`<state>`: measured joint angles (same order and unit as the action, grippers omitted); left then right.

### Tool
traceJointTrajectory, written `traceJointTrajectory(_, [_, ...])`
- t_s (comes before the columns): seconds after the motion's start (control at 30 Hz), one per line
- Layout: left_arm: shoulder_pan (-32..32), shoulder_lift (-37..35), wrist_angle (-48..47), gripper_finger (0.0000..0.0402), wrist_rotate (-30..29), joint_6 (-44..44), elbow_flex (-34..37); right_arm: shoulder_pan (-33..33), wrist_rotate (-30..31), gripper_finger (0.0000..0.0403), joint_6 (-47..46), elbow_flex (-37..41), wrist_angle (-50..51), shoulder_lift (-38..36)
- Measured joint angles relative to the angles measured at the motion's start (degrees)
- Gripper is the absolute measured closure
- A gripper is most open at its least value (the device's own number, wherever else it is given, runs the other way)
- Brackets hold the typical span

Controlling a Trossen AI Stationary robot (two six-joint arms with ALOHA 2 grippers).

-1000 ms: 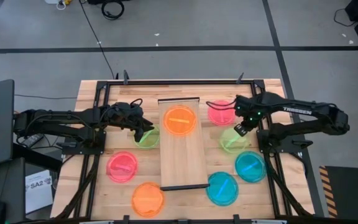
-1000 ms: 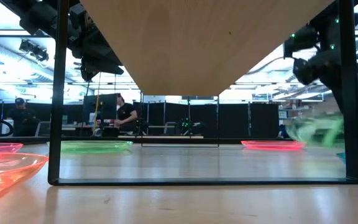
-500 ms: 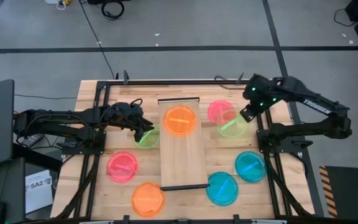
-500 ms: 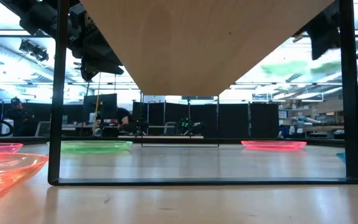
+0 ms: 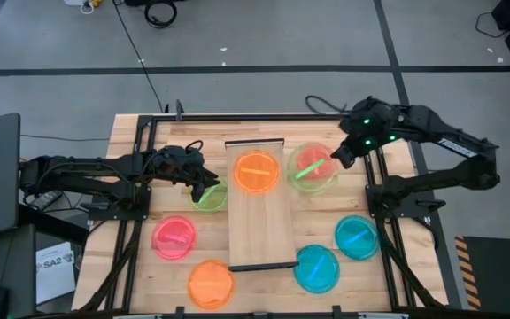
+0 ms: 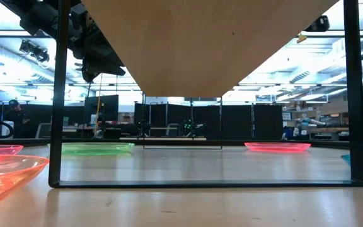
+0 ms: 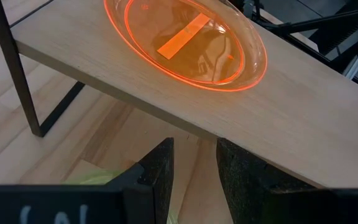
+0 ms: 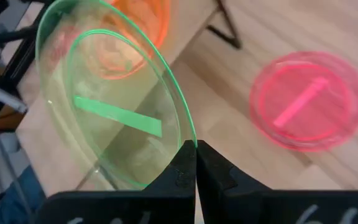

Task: Place and stack plates onto a shelf
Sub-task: Put the right green plate on the shelf

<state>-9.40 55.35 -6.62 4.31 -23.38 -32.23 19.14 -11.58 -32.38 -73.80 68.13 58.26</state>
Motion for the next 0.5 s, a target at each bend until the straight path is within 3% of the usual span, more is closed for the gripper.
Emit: traceJointTrajectory(0.5, [0.0,0.0,-0.01,0.0273,-0.01,0.0,0.0,-13.03,-8.07,0.0398,-1.16,0.02,-19.57,15.6])
